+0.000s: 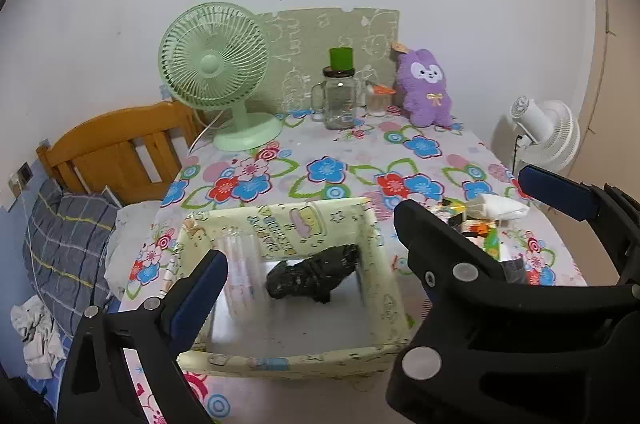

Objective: Organize soft objects
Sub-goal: 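Withdraw both tools from the box toward the grey sock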

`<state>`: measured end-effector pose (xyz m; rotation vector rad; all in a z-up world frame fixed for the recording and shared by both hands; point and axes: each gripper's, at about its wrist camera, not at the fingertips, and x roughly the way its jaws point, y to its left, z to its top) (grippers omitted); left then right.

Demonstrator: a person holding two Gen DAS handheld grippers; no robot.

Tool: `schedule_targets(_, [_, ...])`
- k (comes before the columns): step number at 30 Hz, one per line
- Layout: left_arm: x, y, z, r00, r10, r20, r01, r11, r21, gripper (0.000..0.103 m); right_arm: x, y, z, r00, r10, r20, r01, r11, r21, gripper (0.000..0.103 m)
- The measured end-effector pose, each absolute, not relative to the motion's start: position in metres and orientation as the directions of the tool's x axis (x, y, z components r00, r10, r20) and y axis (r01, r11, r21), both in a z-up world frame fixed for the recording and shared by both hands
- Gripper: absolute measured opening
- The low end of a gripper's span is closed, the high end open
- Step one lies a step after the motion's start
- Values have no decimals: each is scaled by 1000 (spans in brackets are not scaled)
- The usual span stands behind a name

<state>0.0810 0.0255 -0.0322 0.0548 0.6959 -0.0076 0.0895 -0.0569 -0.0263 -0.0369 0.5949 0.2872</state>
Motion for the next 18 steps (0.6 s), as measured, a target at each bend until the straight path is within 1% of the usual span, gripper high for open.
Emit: schedule_targets(18, [72,-24,-28,791,-60,-609,100,995,31,100,67,-114,-22,830,189,-525,-187,981,57,96])
